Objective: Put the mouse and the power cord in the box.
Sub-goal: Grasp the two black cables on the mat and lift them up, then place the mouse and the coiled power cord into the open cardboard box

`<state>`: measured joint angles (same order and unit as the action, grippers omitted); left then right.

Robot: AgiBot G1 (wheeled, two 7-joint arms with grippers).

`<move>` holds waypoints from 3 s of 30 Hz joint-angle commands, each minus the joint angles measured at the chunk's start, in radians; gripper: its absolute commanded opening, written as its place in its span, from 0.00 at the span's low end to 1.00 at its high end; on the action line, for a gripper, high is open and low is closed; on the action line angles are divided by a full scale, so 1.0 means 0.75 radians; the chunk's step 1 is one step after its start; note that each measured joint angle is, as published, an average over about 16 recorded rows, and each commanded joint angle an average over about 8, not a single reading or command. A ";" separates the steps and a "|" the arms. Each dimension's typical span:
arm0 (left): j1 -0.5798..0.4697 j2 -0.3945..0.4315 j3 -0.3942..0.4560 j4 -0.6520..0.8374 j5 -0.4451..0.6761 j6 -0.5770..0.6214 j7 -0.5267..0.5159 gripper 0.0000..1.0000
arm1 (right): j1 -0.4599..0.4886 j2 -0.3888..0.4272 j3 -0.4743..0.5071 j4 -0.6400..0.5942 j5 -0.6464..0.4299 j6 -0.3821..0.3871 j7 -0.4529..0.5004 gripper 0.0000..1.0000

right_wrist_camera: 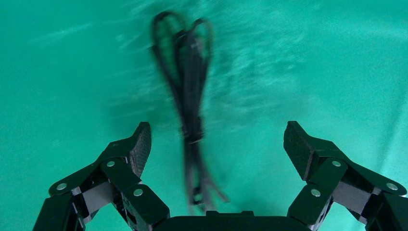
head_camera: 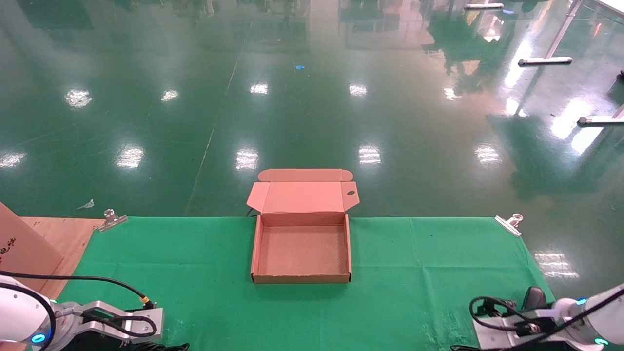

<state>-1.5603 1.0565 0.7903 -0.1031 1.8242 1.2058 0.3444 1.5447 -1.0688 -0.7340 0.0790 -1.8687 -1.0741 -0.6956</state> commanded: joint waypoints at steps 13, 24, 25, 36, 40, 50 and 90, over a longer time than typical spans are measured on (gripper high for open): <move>-0.037 -0.006 -0.009 0.065 -0.013 0.010 0.062 0.00 | 0.027 0.016 0.012 -0.059 0.018 -0.022 -0.071 0.00; -0.046 -0.016 -0.011 0.095 -0.014 0.013 0.090 0.00 | 0.018 0.008 0.020 -0.085 0.029 -0.030 -0.092 0.00; -0.046 -0.018 -0.011 0.098 -0.015 0.013 0.092 0.00 | 0.017 0.008 0.020 -0.087 0.030 -0.029 -0.093 0.00; -0.031 -0.014 -0.009 0.118 -0.013 0.029 0.113 0.00 | 0.002 0.017 0.026 -0.104 0.039 -0.031 -0.098 0.00; -0.031 -0.006 -0.006 0.122 -0.008 0.035 0.112 0.00 | 0.004 0.019 0.026 -0.106 0.039 -0.051 -0.101 0.00; -0.121 -0.007 -0.002 0.097 -0.003 0.124 0.122 0.00 | 0.081 0.066 0.034 -0.095 0.050 -0.215 -0.128 0.00; -0.709 0.215 0.001 -0.520 -0.012 0.446 -0.192 0.00 | 0.854 -0.208 0.164 -0.318 0.124 -0.709 -0.146 0.00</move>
<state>-2.0769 1.2226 0.7960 -0.5003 1.8352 1.4915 0.2062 2.1872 -1.2248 -0.6058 -0.1616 -1.7778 -1.6052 -0.8061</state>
